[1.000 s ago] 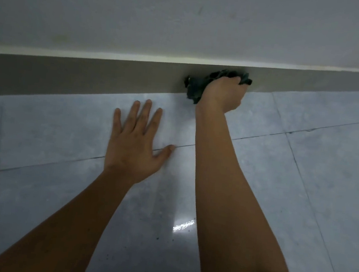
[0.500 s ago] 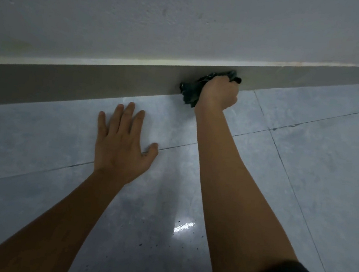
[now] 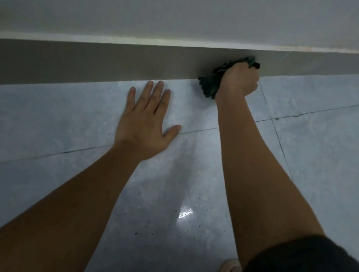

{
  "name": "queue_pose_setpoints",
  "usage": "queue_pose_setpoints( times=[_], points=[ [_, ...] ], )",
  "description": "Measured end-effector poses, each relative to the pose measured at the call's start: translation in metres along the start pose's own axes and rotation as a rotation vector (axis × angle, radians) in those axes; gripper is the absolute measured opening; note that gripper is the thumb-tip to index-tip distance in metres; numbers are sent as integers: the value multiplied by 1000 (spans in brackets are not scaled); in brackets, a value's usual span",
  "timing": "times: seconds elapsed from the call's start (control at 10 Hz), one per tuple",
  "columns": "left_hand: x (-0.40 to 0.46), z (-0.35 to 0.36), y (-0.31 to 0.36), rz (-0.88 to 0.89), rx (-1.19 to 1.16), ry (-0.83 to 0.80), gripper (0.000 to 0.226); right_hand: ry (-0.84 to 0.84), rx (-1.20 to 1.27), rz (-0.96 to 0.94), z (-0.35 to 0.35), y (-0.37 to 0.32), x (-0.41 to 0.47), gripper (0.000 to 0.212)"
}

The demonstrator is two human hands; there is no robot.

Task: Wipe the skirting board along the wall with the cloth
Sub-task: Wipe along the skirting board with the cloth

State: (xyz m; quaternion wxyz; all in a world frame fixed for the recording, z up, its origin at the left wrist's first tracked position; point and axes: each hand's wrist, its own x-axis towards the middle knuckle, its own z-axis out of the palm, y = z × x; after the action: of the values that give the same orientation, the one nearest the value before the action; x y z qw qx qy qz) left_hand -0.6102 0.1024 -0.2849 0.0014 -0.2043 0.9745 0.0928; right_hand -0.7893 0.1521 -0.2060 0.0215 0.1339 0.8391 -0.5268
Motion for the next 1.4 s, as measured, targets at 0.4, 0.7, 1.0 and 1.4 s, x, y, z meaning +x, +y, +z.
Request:
queue_pose_setpoints(
  times=[0.4,0.7,1.0,1.4],
  points=[
    [2,0,0,-2,2,-2,82,-27,74,31,1,12,3,36],
    [1,-1,1,-4,-16,5,82,-31,205,162,6,20,17,38],
    [1,0,1,-3,-10,3,82,139,263,108,-3,-10,17,38],
    [1,-1,1,-12,-11,-3,82,-24,137,151,-3,7,21,25]
  ],
)
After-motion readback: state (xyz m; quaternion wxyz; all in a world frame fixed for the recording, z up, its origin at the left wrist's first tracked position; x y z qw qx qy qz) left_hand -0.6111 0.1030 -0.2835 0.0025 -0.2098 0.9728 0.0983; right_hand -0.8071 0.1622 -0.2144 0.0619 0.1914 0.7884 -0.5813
